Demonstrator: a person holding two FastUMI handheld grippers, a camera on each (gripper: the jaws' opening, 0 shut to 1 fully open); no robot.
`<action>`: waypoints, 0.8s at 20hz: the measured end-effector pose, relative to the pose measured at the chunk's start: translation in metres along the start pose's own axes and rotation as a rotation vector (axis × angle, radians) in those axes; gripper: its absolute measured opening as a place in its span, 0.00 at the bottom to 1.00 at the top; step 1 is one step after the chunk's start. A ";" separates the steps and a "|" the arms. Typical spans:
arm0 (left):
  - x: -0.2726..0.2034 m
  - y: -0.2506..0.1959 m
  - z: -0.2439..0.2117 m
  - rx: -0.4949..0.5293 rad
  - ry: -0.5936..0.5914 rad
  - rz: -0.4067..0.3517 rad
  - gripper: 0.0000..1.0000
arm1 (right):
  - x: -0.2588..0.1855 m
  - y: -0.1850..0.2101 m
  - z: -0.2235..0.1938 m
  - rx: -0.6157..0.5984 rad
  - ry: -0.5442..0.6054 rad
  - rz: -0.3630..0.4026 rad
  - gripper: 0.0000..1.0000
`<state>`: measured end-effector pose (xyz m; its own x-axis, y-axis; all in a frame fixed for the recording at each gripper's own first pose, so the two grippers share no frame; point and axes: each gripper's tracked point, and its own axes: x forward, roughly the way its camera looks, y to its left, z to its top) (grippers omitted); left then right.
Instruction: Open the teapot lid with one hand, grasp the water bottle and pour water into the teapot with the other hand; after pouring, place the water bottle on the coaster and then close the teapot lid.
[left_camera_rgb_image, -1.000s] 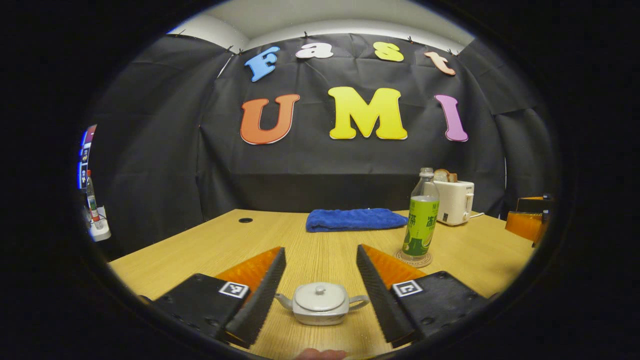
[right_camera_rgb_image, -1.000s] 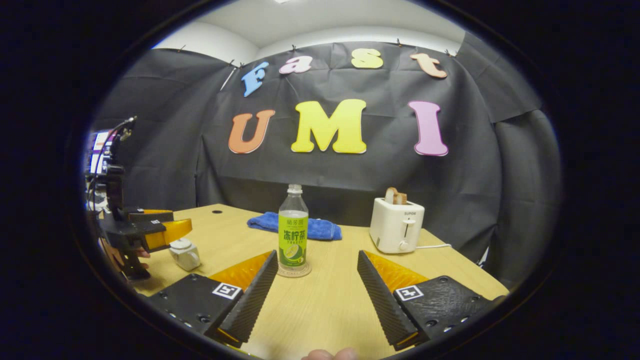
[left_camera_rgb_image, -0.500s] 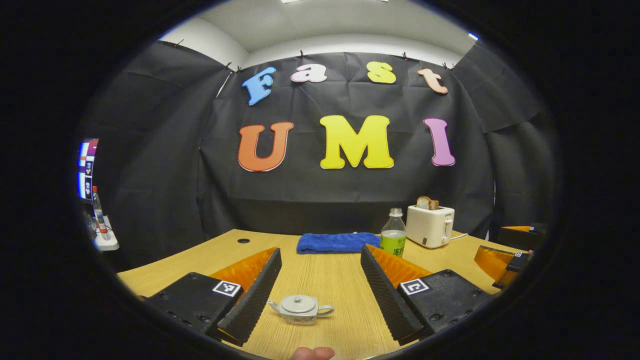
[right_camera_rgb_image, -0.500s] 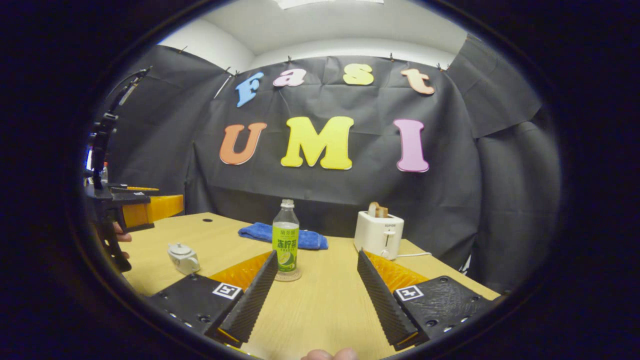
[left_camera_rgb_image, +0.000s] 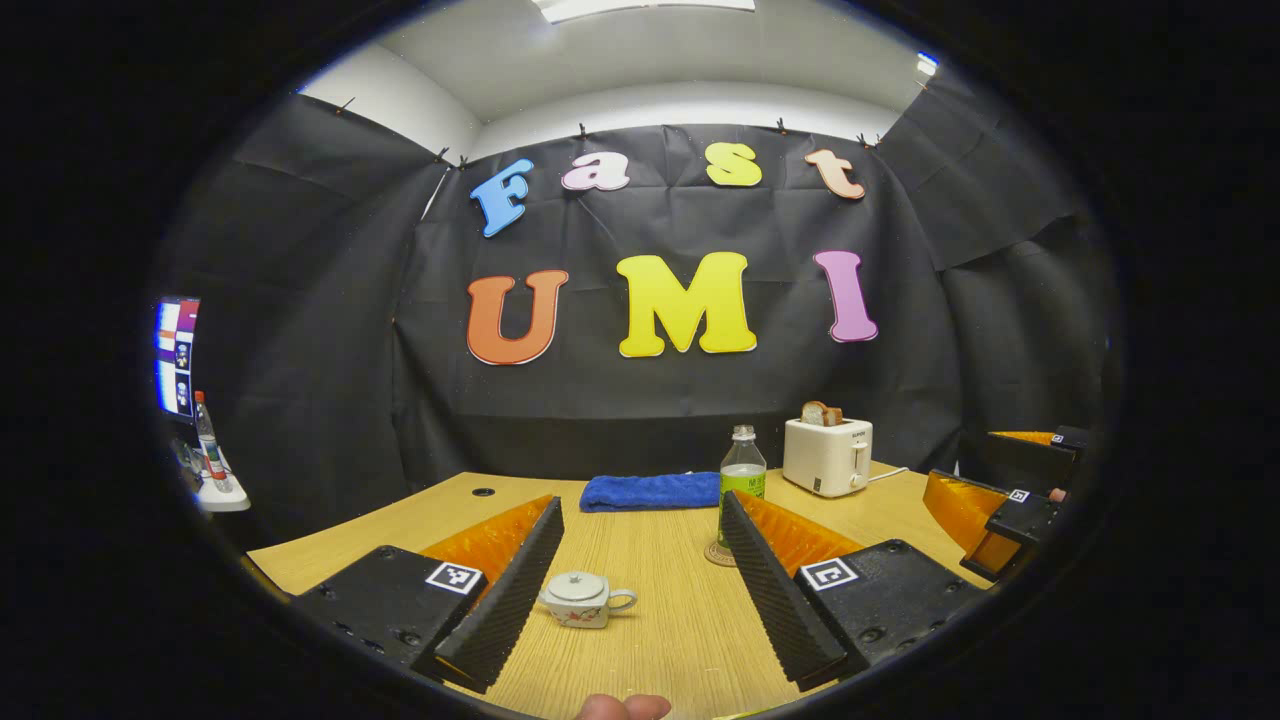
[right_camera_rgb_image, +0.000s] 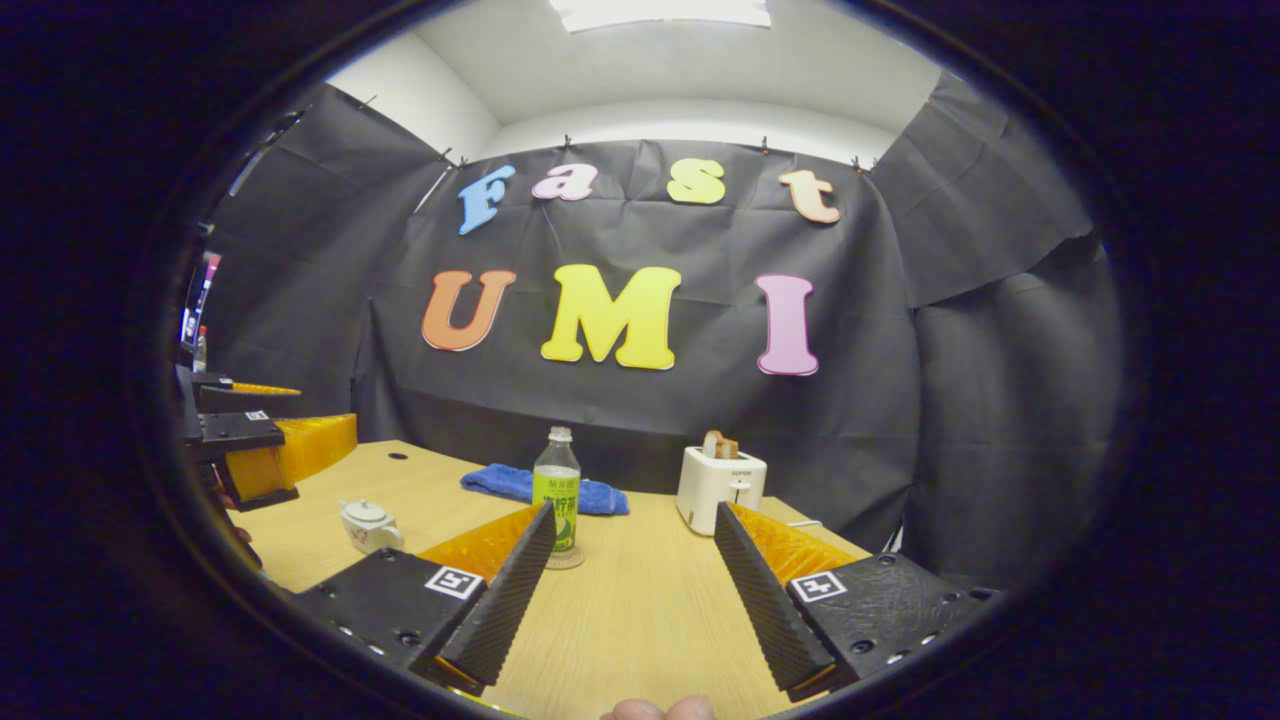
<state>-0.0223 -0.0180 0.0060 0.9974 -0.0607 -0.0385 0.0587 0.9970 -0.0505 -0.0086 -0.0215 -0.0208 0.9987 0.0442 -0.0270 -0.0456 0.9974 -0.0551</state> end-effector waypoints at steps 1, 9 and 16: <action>-0.002 0.000 0.002 -0.009 -0.004 -0.004 0.99 | -0.003 0.002 0.001 -0.001 -0.001 0.001 0.95; -0.003 0.009 0.005 -0.029 -0.012 0.001 0.99 | 0.001 0.019 -0.004 0.028 0.035 0.015 0.95; -0.001 0.011 0.001 -0.034 0.003 0.002 0.99 | 0.003 0.023 -0.001 0.022 0.030 0.004 0.99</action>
<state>-0.0226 -0.0069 0.0068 0.9974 -0.0593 -0.0416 0.0556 0.9949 -0.0840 -0.0065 0.0014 -0.0235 0.9973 0.0470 -0.0570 -0.0489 0.9983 -0.0327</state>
